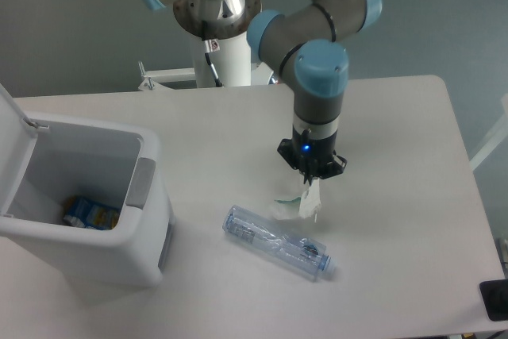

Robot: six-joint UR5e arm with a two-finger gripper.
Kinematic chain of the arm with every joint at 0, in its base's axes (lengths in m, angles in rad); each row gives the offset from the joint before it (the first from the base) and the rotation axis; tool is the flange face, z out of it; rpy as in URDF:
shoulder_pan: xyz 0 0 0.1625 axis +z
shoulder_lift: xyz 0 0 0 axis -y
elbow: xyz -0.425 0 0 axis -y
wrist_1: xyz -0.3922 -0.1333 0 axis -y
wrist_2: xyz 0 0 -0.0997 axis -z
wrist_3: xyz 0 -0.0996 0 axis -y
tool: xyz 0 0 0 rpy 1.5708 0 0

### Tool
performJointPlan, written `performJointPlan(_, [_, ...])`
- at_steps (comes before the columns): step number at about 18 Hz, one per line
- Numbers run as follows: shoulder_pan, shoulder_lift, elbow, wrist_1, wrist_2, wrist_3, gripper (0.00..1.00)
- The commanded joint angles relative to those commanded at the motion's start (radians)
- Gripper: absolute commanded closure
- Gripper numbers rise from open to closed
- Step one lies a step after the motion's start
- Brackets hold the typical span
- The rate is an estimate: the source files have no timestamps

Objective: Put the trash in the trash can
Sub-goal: 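Close the gripper on the paper wrapper and lift it, then carry the wrapper over the white bin and open the gripper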

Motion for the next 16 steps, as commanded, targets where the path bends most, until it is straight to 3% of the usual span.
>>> performJointPlan(6, [0.028, 0.054, 0.051, 0.005, -0.386, -0.210, 0.88])
performJointPlan(12, [-0.021, 0.104, 0.181, 0.003, -0.529, -0.406, 0.86])
performJointPlan(16, [-0.061, 0.161, 0.172, 0.003, -0.608, -0.449, 0.86])
